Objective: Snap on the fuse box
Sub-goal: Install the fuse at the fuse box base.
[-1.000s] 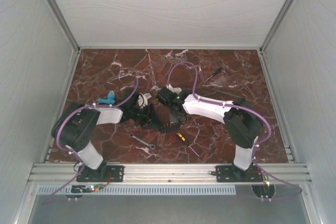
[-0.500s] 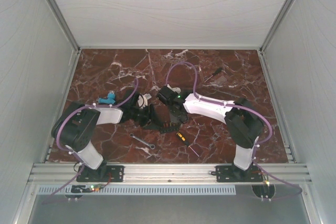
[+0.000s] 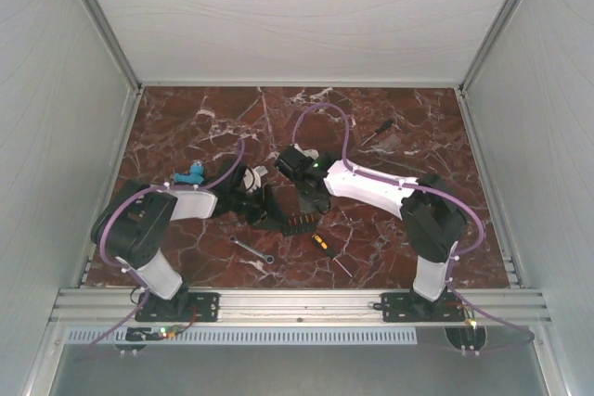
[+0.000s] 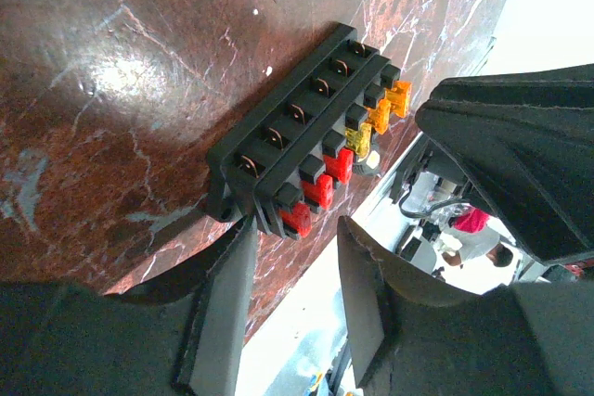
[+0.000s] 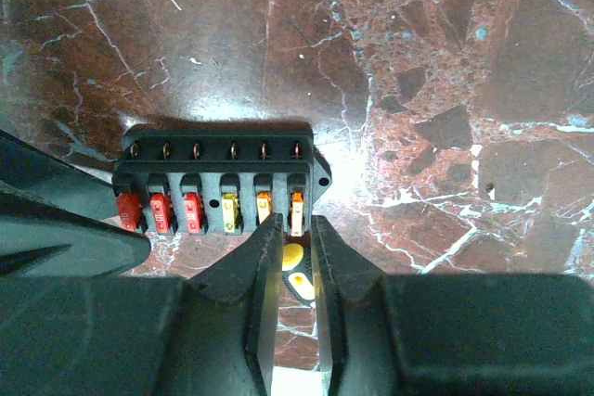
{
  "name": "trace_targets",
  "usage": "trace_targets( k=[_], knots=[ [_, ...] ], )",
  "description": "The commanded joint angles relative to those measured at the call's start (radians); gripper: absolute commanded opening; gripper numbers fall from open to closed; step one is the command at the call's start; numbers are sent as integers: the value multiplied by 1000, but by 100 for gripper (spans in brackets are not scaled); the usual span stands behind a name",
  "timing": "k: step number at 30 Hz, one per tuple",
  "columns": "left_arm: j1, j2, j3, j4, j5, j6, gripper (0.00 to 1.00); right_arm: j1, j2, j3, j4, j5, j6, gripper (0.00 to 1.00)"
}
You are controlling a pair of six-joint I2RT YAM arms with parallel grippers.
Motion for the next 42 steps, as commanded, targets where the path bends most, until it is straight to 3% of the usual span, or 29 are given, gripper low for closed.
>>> trace_targets(
  k=[1, 22, 27, 42],
  knots=[
    [5, -4, 23, -3, -5, 12, 41, -13, -15, 16, -37, -1, 21, 15],
    [5, 0, 27, -4, 0, 12, 41, -17, 41, 14, -27, -48, 6, 9],
    [5, 0, 27, -2, 0, 12, 41, -15, 48, 9, -29, -49, 1, 0],
    [5, 3, 27, -5, 0, 14, 41, -15, 116, -7, -81, -84, -48, 0]
  ],
)
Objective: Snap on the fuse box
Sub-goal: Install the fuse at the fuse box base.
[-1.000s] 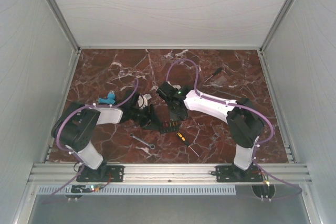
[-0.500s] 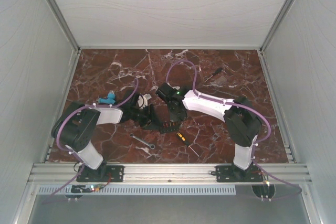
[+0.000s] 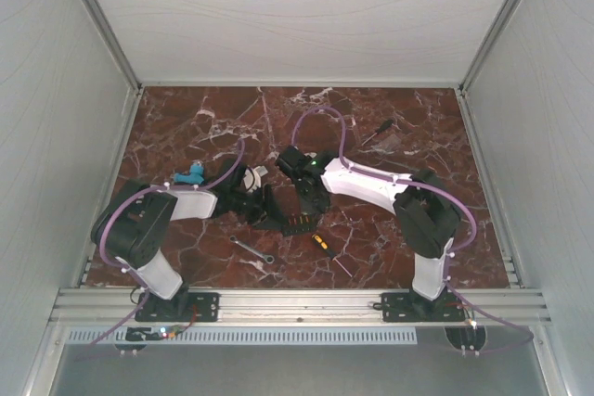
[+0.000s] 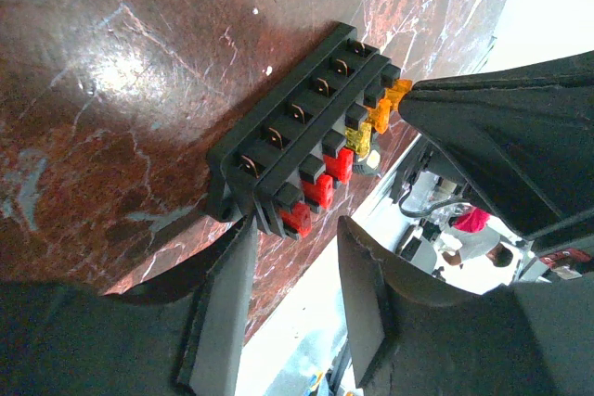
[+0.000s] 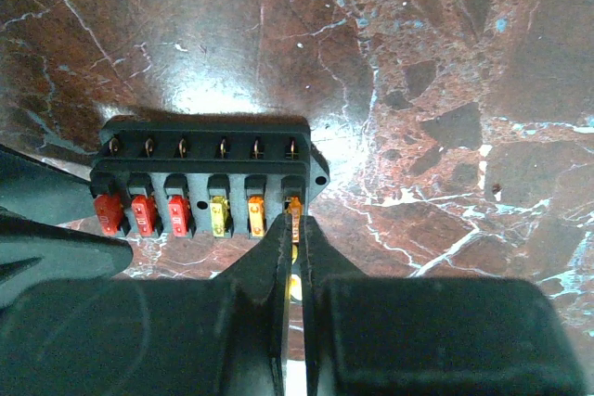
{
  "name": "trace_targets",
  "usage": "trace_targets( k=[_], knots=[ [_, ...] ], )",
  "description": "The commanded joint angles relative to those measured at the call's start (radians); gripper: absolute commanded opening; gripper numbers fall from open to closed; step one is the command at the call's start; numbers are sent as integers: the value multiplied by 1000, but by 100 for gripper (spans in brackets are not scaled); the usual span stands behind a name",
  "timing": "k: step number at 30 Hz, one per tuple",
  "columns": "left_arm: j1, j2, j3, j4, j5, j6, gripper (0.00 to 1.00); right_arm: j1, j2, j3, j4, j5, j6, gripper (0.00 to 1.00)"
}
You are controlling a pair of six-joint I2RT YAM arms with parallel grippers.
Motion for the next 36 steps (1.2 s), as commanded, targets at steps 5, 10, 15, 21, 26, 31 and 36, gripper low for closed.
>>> trace_targets(
  k=[5, 10, 15, 21, 26, 31, 36],
  knots=[
    [5, 2, 27, -4, 0, 14, 41, 5, 93, -25, -47, -33, -31, 0],
    [5, 4, 27, -5, 0, 14, 40, 23, 111, -24, -39, -48, -39, 0],
    [5, 3, 27, -7, -1, 14, 40, 28, 126, -23, -33, -60, -36, 0],
    [5, 1, 27, -7, -1, 14, 40, 41, 132, -17, -31, -71, -29, 0],
    [5, 1, 27, -6, -1, 12, 40, 44, 118, 3, -39, -71, -16, 0],
    [5, 0, 27, -7, -1, 13, 40, 44, 119, 7, -51, -50, -4, 0],
    [5, 2, 27, -7, -1, 12, 40, 19, 120, -26, -56, -24, 5, 0]
  ],
)
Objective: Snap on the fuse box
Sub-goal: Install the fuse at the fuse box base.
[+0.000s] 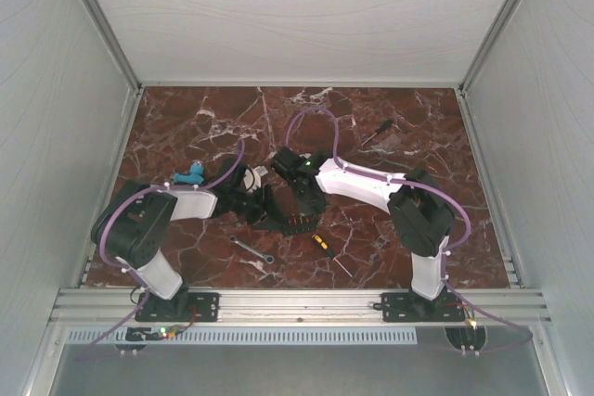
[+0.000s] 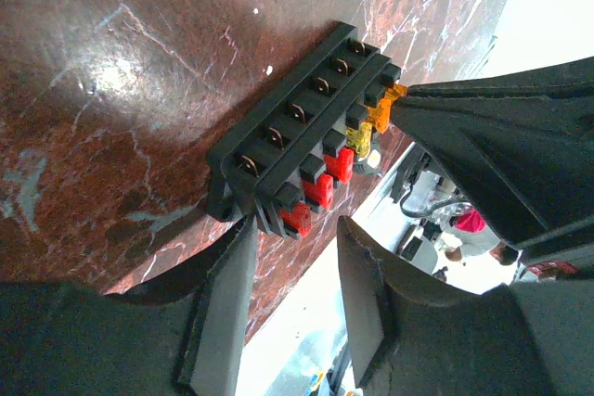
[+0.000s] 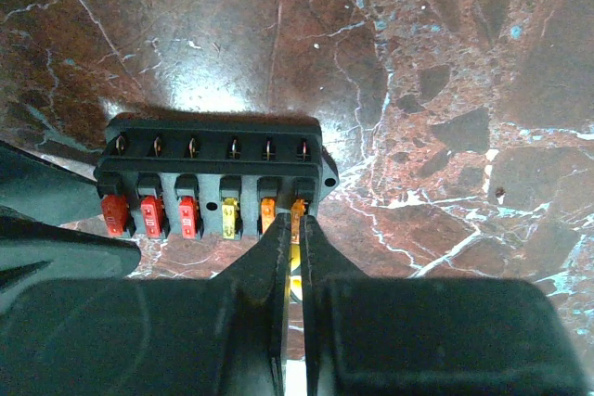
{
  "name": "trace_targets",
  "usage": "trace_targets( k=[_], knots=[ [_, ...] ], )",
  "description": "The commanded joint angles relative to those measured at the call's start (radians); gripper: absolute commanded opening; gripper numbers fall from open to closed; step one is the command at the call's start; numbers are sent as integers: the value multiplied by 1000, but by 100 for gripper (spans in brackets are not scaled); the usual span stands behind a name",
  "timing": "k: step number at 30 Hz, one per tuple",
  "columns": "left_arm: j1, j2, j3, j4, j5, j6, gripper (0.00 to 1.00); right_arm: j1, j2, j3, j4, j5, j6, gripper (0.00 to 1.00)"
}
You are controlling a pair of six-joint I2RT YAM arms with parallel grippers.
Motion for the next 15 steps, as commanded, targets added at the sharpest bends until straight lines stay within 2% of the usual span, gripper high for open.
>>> trace_targets(
  k=[1, 15],
  knots=[
    [4, 2, 27, -6, -1, 10, 40, -8, 75, -78, -20, -25, 31, 0],
    [5, 2, 31, -15, -5, 13, 40, -34, 100, -182, 34, -22, 24, 0]
  ],
)
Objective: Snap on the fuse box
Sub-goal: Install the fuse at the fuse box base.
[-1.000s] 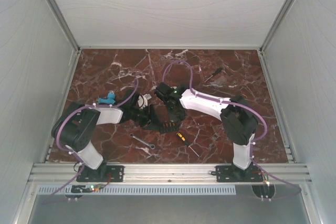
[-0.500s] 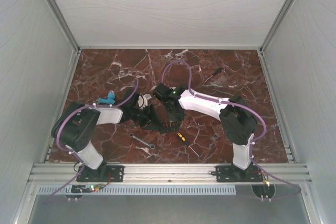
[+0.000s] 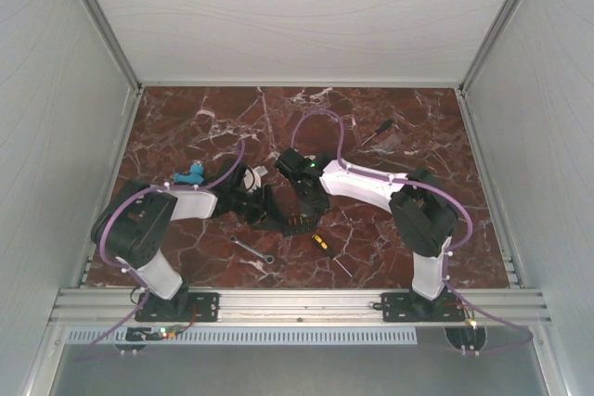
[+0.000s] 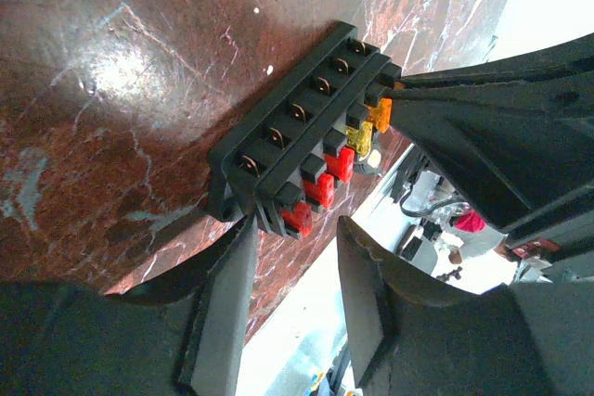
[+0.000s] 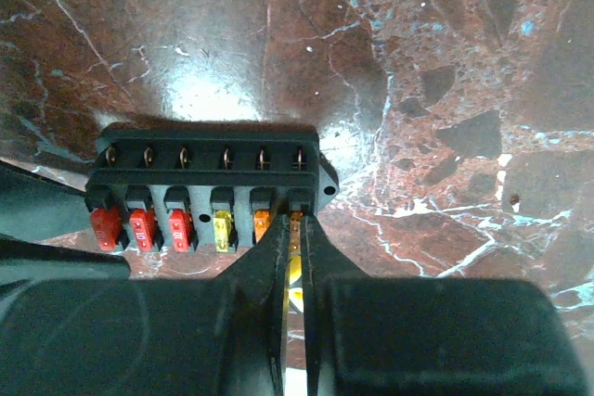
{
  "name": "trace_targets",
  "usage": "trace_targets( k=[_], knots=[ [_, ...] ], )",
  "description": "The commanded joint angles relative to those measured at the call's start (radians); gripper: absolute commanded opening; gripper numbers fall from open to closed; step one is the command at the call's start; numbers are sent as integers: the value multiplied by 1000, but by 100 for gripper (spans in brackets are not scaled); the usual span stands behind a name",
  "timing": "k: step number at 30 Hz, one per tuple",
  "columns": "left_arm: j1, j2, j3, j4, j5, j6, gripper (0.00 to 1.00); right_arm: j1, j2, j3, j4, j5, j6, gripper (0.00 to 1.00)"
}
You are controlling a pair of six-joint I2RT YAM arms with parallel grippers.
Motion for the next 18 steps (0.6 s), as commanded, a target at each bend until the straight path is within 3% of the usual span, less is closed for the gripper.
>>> trace_targets(
  k=[1, 12, 18],
  knots=[
    [5, 3, 31, -14, -4, 12, 40, -20, 103, -128, -14, -1, 15, 0],
    [5, -4, 31, -20, -7, 14, 40, -11, 27, -64, 9, -38, -20, 0],
    [5, -8, 30, -20, -8, 16, 40, -10, -46, -9, 1, -50, -31, 16]
  ],
)
